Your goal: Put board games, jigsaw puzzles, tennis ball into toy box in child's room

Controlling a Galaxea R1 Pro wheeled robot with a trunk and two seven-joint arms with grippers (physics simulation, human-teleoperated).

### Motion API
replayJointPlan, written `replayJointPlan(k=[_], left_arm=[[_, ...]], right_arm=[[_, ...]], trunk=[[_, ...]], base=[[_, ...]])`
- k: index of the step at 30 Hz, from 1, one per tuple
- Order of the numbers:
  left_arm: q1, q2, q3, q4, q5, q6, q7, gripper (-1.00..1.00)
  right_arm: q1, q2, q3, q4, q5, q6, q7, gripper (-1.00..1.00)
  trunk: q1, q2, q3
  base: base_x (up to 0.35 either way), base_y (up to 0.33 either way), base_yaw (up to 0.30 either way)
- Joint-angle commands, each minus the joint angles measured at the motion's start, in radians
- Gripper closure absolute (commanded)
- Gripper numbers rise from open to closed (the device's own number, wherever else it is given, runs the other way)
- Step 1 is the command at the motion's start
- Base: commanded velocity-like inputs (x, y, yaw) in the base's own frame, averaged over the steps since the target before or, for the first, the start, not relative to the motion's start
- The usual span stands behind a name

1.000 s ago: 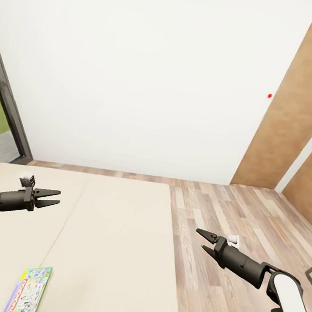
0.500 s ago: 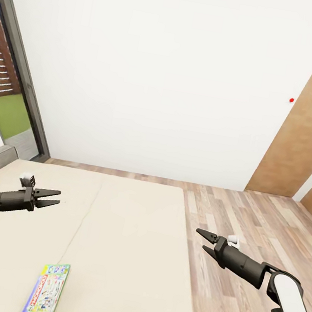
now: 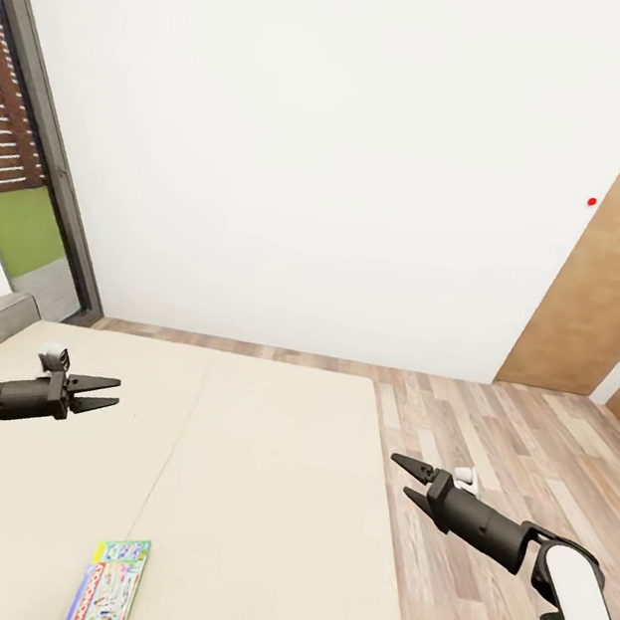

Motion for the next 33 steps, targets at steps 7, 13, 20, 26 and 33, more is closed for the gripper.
replayJointPlan(k=[7, 13, 20, 26, 33], left_arm=[[-0.001, 0.001, 0.000, 0.000, -0.001, 0.011, -0.004, -1.00], [-0.001, 0.001, 0.000, 0.000, -0.001, 0.011, -0.004, -1.00], [-0.001, 0.001, 0.000, 0.000, -0.001, 0.011, -0.004, -1.00], [-0.001, 0.002, 0.000, 0.000, -0.002, 0.011, -0.004, -1.00], [-0.001, 0.002, 0.000, 0.000, -0.002, 0.010, -0.004, -1.00]], right_arm=[[-0.001, 0.000, -0.003, -0.001, -0.005, 0.004, -0.004, -1.00], [-0.001, 0.000, -0.004, -0.001, -0.005, 0.004, -0.004, -1.00], [-0.001, 0.000, -0.002, -0.001, -0.006, 0.004, -0.004, -1.00], [-0.001, 0.000, -0.003, -0.001, -0.006, 0.004, -0.004, -1.00], [-0.001, 0.000, -0.004, -0.002, -0.008, 0.004, -0.003, -1.00]], trunk=[[0.001, -0.002, -0.002], [0.001, -0.002, -0.002], [0.001, -0.002, -0.002], [0.001, -0.002, -0.002], [0.001, -0.002, -0.002]], base=[[0.019, 0.156, 0.000], [-0.021, 0.093, 0.000], [-0.033, 0.130, 0.000], [-0.003, 0.211, 0.000], [0.000, 0.147, 0.000]])
